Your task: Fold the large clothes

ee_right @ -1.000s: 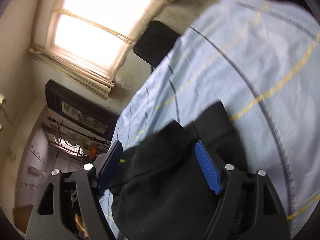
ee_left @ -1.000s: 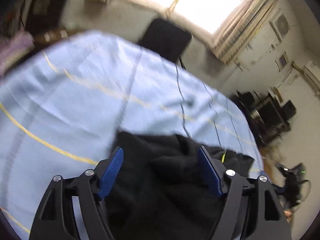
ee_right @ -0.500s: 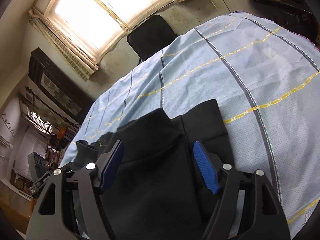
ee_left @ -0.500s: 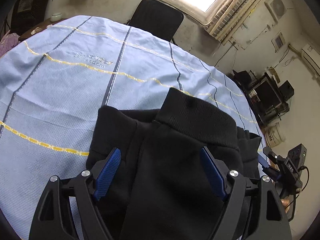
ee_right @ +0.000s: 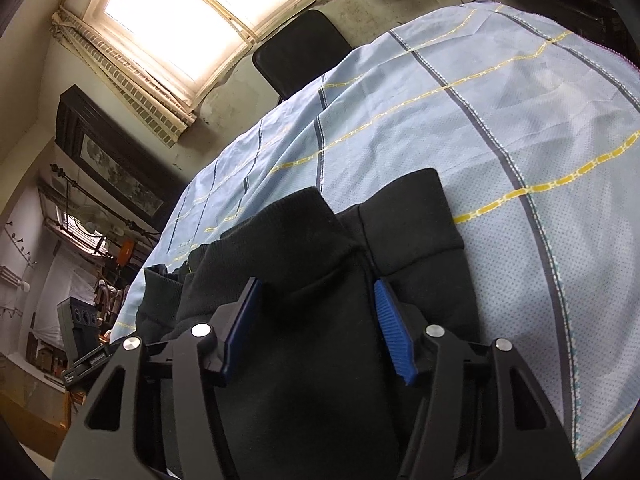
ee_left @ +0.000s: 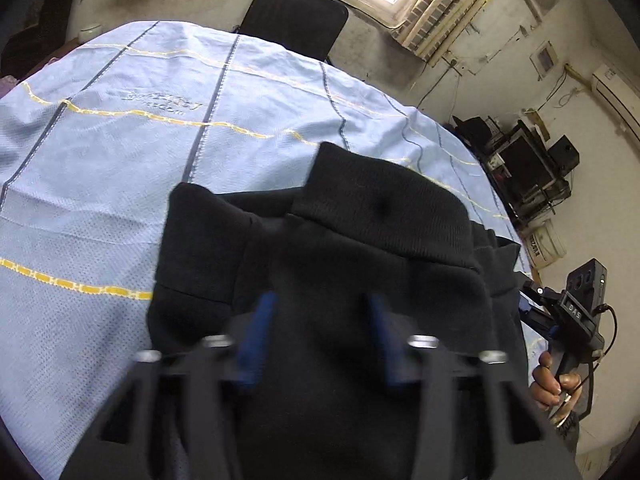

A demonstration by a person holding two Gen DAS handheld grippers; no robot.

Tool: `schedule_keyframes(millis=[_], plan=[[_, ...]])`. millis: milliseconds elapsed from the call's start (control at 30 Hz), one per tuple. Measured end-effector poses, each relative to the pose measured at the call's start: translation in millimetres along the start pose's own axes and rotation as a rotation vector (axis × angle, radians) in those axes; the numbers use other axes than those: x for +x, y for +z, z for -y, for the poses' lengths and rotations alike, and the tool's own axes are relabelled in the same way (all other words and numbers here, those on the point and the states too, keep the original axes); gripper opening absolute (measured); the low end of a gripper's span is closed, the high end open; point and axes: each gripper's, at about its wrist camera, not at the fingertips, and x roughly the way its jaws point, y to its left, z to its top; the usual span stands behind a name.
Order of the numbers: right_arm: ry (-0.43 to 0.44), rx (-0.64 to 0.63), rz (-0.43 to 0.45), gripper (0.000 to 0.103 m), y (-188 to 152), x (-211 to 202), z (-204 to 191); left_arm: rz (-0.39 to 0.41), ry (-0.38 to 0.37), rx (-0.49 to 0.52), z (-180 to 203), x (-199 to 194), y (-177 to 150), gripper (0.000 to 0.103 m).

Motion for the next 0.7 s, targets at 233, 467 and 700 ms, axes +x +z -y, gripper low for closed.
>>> schedule_keyframes(millis=[233, 467, 700], plan=[[-0.032, -0.033, -0.012, 0.038, -4, 6, -4, 0.033, 0.014, -0.039, -10, -4, 1, 0.006], [-0.014, -0.030, 0.095, 0.006, 4, -26, -12, 0.130, 0.073, -0.041, -5, -40, -4, 0.005], [-0.168, -0.076, 0.091, 0.005, 5, -18, -13, 0.083, 0.156, -0.039, -18, -31, -21, 0.005]])
